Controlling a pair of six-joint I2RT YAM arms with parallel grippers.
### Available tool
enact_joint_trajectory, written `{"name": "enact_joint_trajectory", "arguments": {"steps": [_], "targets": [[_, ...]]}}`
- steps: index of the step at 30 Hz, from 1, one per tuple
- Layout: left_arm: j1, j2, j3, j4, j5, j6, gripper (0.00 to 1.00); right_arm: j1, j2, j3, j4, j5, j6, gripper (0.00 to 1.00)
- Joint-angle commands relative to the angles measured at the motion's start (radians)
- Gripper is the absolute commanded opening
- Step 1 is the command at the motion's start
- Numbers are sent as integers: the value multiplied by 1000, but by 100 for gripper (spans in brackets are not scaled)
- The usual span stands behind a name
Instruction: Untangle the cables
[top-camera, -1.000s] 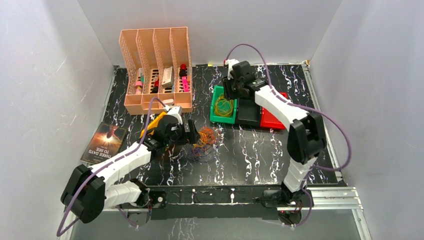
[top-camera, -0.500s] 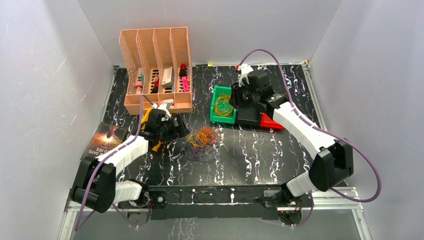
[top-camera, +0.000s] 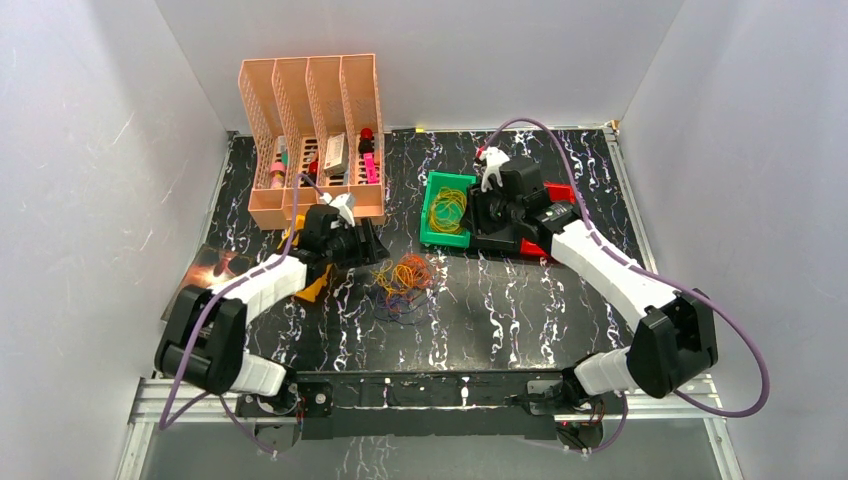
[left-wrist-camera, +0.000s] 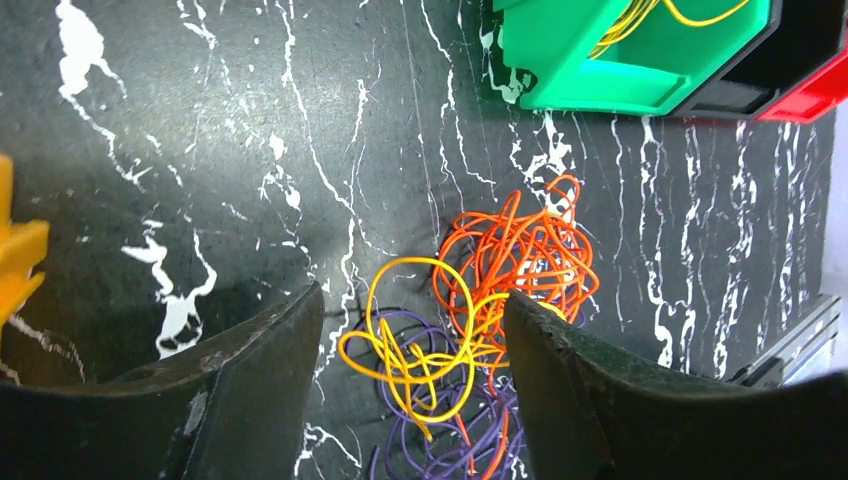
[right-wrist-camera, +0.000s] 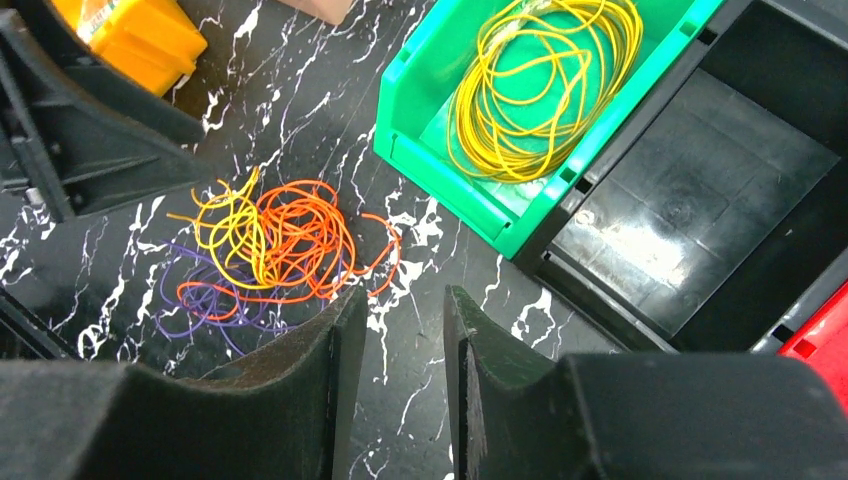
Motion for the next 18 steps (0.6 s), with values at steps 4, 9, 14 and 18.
{"name": "enact_joint_trajectory", "arguments": {"steps": [4, 9, 14, 18], "targets": [[3, 109, 51, 14, 112, 66, 56, 2, -66, -32, 47, -20, 12, 42], [3, 139, 44, 29, 142, 74, 49, 3, -69, -43, 47, -23, 12, 42], [2, 162, 47, 39, 136, 77, 38, 3, -70, -50, 52, -27, 17, 42], [4, 169, 55, 34, 128, 78, 25, 3, -74, -55, 51, -29, 18, 42]]}}
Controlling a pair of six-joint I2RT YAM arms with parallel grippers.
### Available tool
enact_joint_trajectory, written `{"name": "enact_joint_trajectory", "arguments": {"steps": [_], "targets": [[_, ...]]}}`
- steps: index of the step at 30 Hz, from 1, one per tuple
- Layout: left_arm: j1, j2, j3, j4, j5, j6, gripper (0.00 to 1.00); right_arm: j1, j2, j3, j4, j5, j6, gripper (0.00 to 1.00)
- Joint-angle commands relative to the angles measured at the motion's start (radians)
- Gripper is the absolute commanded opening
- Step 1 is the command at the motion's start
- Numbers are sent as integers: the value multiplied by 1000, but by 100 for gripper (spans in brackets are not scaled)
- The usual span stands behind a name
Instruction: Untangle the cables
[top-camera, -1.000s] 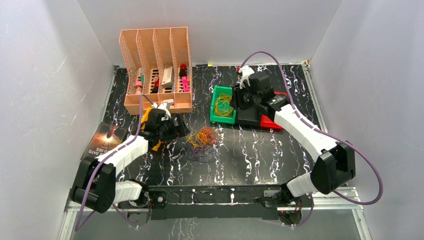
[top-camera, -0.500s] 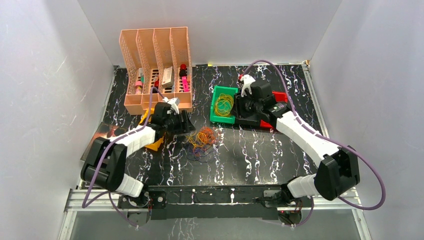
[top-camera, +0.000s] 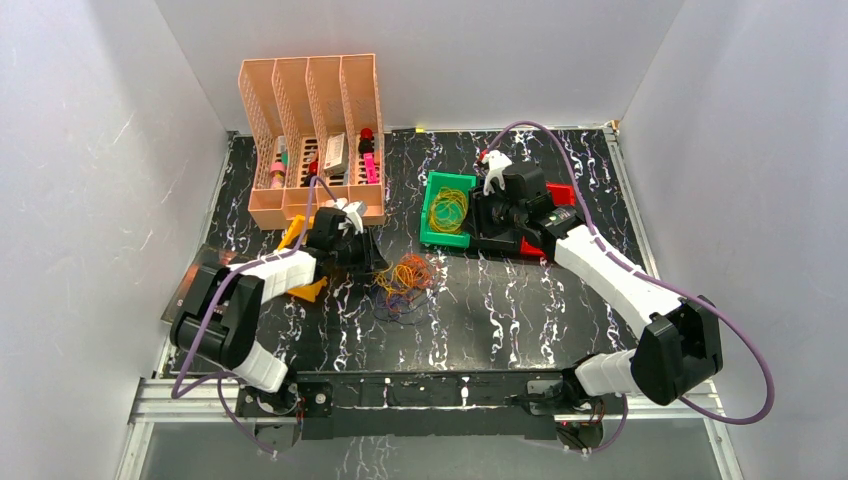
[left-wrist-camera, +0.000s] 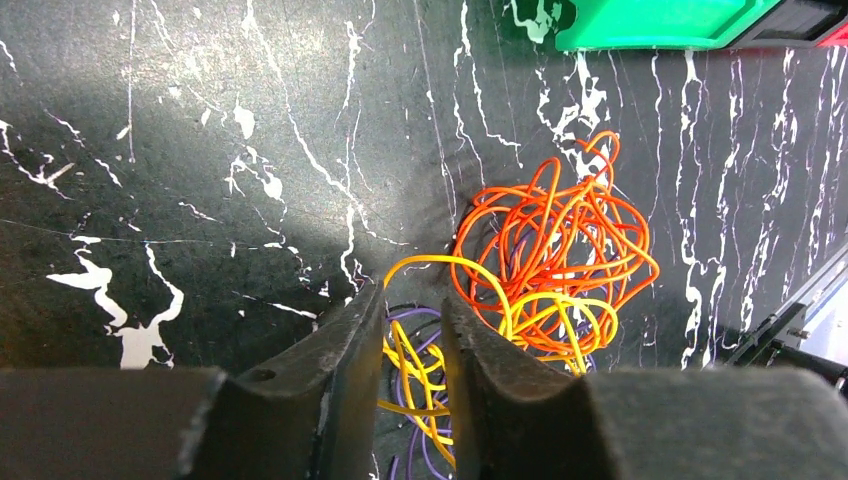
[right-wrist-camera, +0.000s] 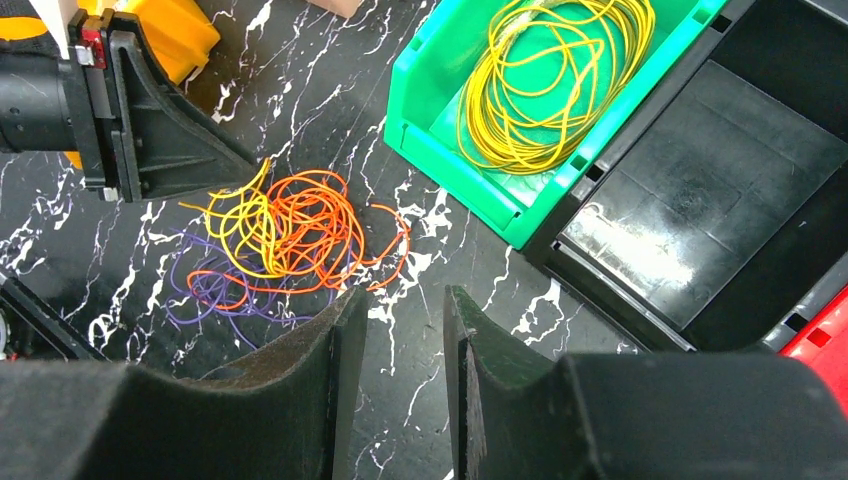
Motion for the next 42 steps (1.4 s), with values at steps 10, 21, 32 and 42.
{"name": "enact_joint_trajectory", "arguments": {"steps": [10, 21, 32, 42], "targets": [[3, -116, 27, -54, -59, 10, 5, 3, -53, -44, 56, -13, 23, 42], [-16, -193, 25, -96, 4, 61, 48, 3, -46, -55, 72, -33, 34, 42], [-76, -102, 45, -122, -55, 104, 51, 3, -49, -64, 68, -27, 31, 43], [-81, -76, 57, -126, -113, 107, 40, 3, -63, -78, 72, -37, 42, 43]]}}
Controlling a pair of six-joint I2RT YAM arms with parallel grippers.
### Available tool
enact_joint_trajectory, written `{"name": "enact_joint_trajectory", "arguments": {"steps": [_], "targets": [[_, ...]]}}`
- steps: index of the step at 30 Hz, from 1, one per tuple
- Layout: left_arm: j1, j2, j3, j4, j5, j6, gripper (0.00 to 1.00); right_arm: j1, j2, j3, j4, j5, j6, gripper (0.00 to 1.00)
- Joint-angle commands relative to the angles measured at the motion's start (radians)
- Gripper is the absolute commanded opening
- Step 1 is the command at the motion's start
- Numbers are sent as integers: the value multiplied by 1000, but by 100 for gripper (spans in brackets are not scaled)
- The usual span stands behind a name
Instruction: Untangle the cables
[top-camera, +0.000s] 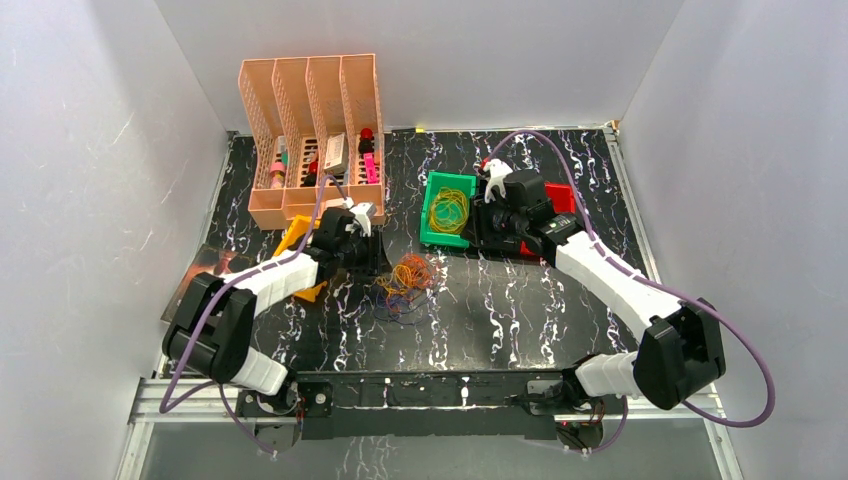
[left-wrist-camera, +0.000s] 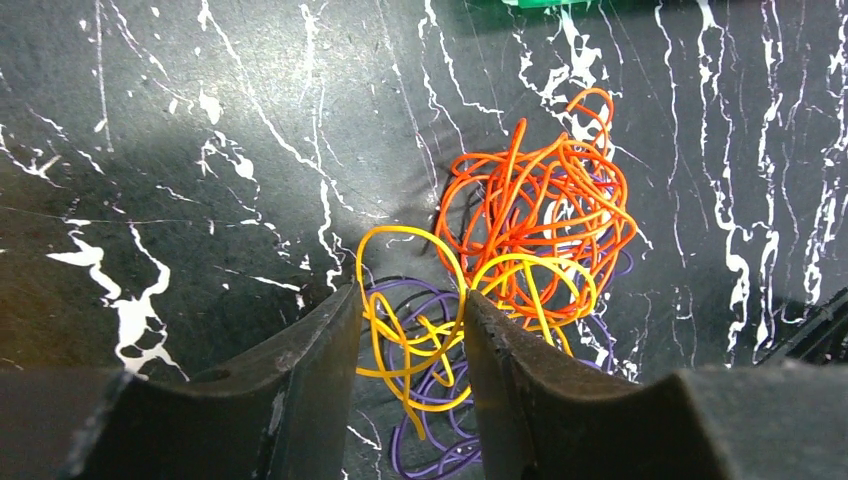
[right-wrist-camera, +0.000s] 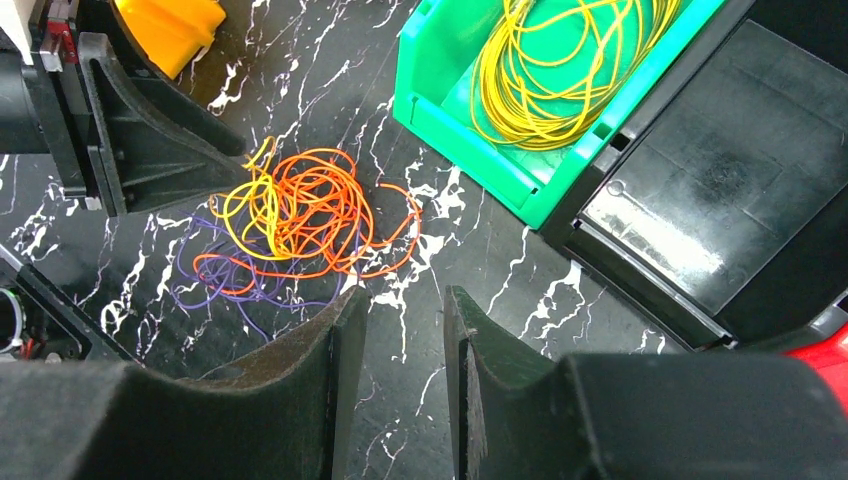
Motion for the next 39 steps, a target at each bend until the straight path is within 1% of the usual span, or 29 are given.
{"name": "enact_joint_trajectory", "arguments": {"steps": [1, 3, 10, 13, 16, 18, 21, 27, 29, 31, 32, 34, 39], "targets": [[-6, -12, 31, -21, -40, 8, 37, 3, -43, -14, 42, -12, 15, 43], [-6, -19, 36, -26, -48, 7, 27, 3, -44, -16, 43, -13, 18, 43], [-6, -74, 52, -41, -78, 9, 6, 3, -52, -30, 57, -18, 33, 43], [-6, -88, 67, -58, -80, 17, 0, 3, -51, -31, 59, -22, 36, 43], [-6, -94, 80, -73, -87, 25, 0, 3, -59, -44, 77, -36, 40, 43], [-6, -127, 92, -90, -88, 32, 0, 3, -67, -53, 91, -61, 40, 44], [-6, -155, 125, -120, -69, 45, 0, 5, -76, -64, 123, -133, 26, 45], [-6, -226, 212, -176, 15, 52, 0, 24, -91, -114, 265, -256, 42, 54], [-6, -252, 240, -192, 51, 50, 0, 40, -94, -151, 371, -271, 55, 57], [-5, -276, 260, -200, 86, 48, 3, 60, -93, -190, 476, -284, 59, 61], [-5, -285, 269, -204, 102, 47, 1, 74, -90, -206, 527, -287, 58, 64], [-6, -301, 283, -213, 127, 41, 0, 104, -76, -240, 646, -286, 54, 67], [-6, -346, 296, -220, 179, 18, 0, 202, -13, -292, 911, -188, 24, 74]]}}
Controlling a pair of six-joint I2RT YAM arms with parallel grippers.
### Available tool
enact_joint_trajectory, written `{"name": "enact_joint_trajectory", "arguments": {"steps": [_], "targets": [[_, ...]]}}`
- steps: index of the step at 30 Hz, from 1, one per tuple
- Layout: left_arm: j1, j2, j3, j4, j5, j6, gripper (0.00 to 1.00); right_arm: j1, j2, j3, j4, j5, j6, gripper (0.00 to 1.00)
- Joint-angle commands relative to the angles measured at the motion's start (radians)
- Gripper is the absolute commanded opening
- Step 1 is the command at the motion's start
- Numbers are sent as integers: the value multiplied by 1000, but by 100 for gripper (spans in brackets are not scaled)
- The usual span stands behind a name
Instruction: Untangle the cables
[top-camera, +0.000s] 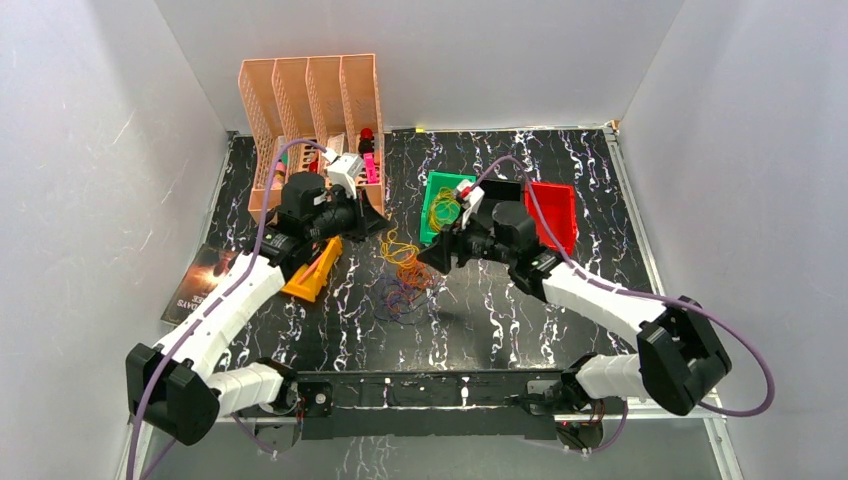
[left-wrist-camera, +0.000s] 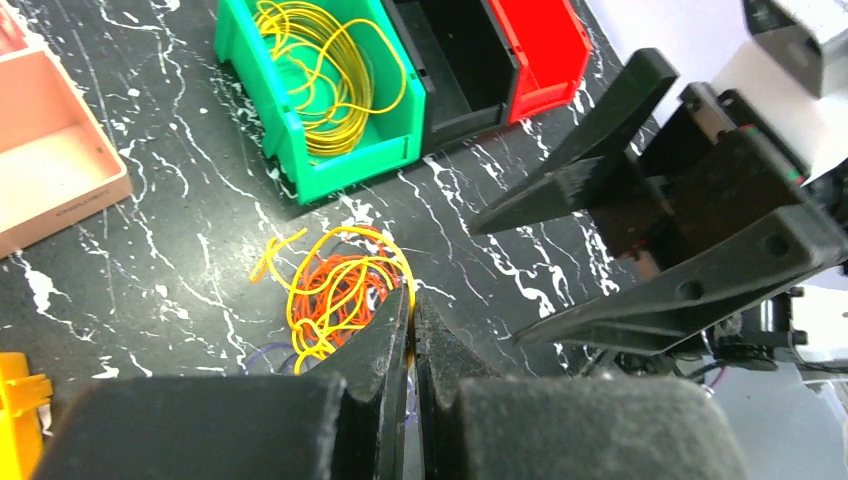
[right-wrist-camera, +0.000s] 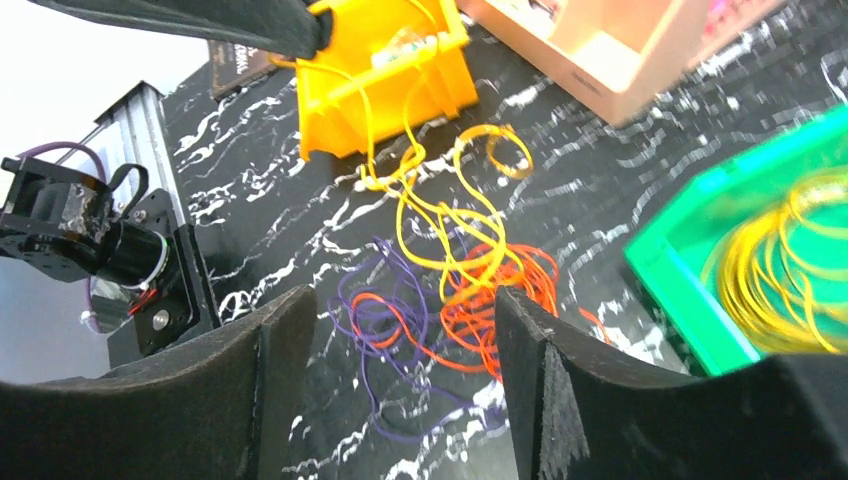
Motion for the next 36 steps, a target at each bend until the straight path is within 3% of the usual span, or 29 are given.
{"name": "enact_joint_trajectory", "arguments": {"steps": [1, 9, 18, 23, 29, 36], "targets": [[-7, -56, 36, -42, 85, -23, 0, 90, 53, -24, 380, 79, -42, 76], [-7, -88, 70, -74, 106, -32, 0, 161, 204, -52, 771, 74, -132, 86], [-7, -98, 109, -87, 139, -51, 0, 178, 363, 30, 877, 67, -139, 85], [-7, -109, 129, -89, 165, -65, 0, 178, 444, 87, 888, 82, -87, 66], [-6, -124, 213, -113, 124, -73, 0, 177, 468, 81, 762, 93, -10, 42], [-7, -106, 354, -158, 2, -64, 0, 191, 422, -64, 698, 79, 97, 36]]}}
